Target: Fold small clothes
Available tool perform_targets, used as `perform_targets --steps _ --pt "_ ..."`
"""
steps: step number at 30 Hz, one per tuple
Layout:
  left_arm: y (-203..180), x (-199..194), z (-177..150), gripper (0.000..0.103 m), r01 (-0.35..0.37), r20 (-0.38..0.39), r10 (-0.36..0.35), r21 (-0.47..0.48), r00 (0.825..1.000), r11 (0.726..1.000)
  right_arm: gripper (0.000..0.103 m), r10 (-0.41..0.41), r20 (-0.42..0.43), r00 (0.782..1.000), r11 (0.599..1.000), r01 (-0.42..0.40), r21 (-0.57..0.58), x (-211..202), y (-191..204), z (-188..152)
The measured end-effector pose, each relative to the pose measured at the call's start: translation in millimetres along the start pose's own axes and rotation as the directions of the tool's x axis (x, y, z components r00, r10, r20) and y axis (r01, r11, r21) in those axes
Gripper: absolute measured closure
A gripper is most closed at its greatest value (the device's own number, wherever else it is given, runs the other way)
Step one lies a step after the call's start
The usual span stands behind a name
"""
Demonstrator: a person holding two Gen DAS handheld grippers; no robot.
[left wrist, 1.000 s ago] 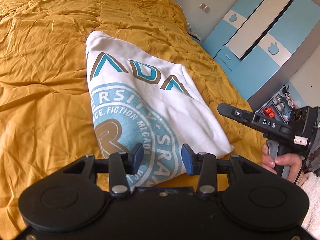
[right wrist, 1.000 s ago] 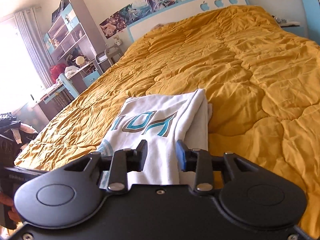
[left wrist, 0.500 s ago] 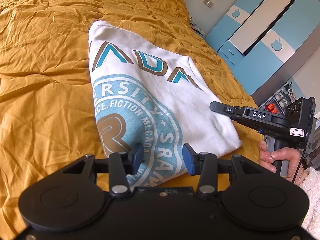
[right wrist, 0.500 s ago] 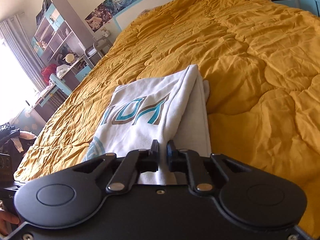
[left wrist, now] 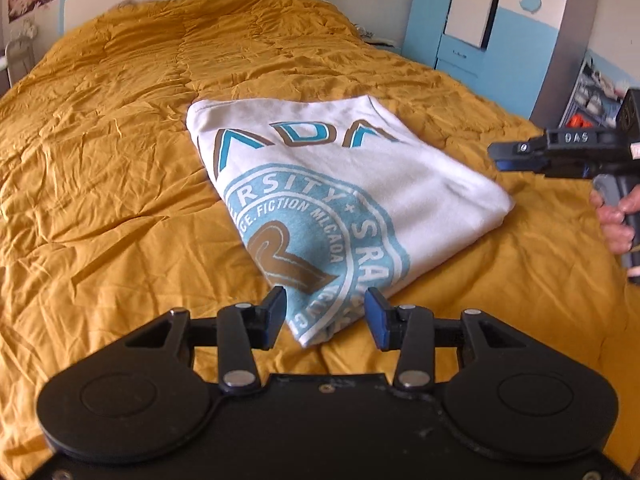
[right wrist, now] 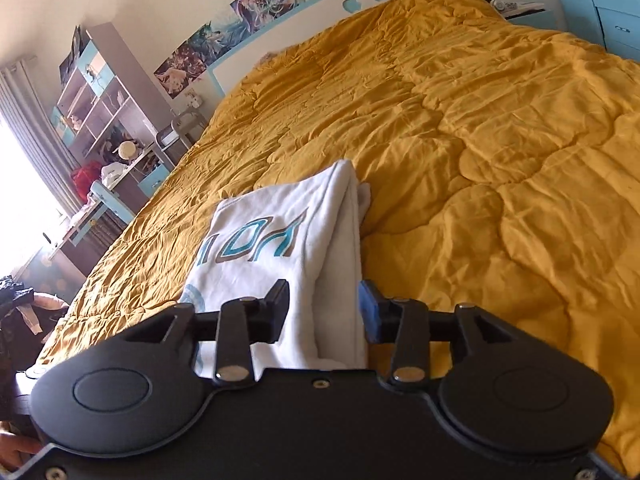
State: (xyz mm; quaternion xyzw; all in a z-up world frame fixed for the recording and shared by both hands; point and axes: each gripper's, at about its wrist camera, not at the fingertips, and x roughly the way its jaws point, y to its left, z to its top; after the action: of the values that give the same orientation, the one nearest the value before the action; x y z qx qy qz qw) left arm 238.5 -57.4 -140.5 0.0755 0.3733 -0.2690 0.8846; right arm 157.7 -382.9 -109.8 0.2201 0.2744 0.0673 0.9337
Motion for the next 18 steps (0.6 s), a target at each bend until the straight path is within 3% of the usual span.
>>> perform_targets --steps 2,3,6,16,17,18 --pt "-3 3 -6 0.067 -0.018 -0.019 0.018 0.023 1.0 1.0 0.063 -0.016 -0.016 1.0 1.0 0.016 0.011 -4 -5 -8" --pt "-3 4 -8 0.076 -0.02 -0.023 0.021 0.02 1.0 1.0 0.063 -0.026 -0.024 0.999 1.0 0.026 0.013 -5 -7 -12" --pt "-1 7 -8 0.085 -0.044 -0.024 0.044 0.001 0.999 0.999 0.063 -0.038 -0.042 0.998 0.999 0.039 0.03 -3 -10 -21" --pt "-5 14 -11 0.094 -0.085 -0.037 0.088 0.078 0.995 0.993 0.063 0.017 -0.074 0.997 0.99 -0.007 0.141 6 -17 -28" --pt "-6 12 -11 0.096 -0.093 -0.029 0.096 0.082 0.995 0.992 0.066 0.025 -0.074 0.997 0.99 -0.014 0.142 6 -16 -29" --pt "-7 10 -11 0.097 -0.1 -0.022 0.102 0.081 0.995 0.992 0.085 0.033 -0.064 0.997 0.99 -0.024 0.139 5 -13 -29"
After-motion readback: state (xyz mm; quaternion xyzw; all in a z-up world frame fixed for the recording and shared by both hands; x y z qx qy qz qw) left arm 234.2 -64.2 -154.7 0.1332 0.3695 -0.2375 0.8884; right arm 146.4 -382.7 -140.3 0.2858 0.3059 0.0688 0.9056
